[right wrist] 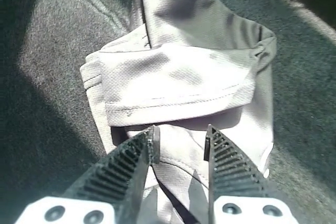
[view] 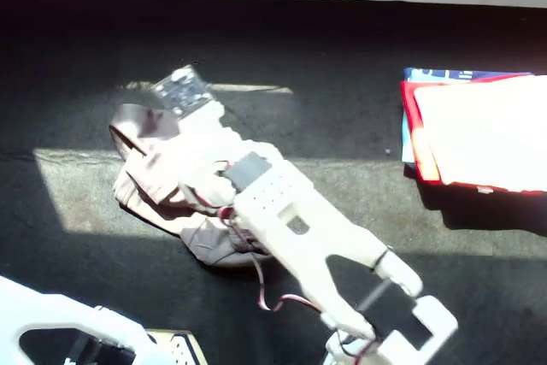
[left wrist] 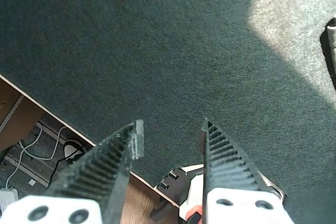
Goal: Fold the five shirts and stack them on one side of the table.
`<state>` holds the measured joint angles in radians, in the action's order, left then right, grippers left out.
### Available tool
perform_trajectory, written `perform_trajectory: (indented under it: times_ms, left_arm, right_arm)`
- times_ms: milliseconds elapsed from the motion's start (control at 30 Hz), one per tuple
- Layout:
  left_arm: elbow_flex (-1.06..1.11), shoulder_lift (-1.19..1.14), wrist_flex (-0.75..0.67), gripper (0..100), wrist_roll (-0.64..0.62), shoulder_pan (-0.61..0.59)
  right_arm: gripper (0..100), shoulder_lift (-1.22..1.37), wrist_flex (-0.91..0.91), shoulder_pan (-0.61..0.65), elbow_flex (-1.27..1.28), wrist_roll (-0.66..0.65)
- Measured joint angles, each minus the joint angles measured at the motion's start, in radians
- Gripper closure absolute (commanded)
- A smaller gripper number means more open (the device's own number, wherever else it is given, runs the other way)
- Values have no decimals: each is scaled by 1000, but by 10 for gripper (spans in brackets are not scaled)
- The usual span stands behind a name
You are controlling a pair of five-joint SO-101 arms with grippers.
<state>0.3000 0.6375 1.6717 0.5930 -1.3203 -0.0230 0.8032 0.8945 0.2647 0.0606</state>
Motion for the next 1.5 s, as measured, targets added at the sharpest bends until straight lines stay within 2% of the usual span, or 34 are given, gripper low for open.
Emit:
perform_trajectory:
  times_ms: [200, 433, 633, 800, 1000, 1300, 1500]
  left_arm:
    - [0, 0, 0, 815, 12, -58]
    - [0, 0, -32, 815, 17, -118]
    - [11, 0, -112, 815, 31, -166]
    - [12, 0, -121, 815, 31, -169]
    - [12, 0, -121, 815, 31, -164]
    - [12, 0, -121, 815, 31, -110]
    - [12, 0, -121, 815, 31, -97]
  right_arm:
    - [853, 222, -12, 89, -167, 3]
    - [853, 440, -15, 97, -408, 48]
    - [853, 497, -15, 140, -511, 49]
    - [853, 539, 28, 180, -516, 49]
    - [853, 566, 38, 123, -516, 49]
    - [853, 566, 80, -43, -517, 49]
    - [882, 566, 123, -64, -517, 49]
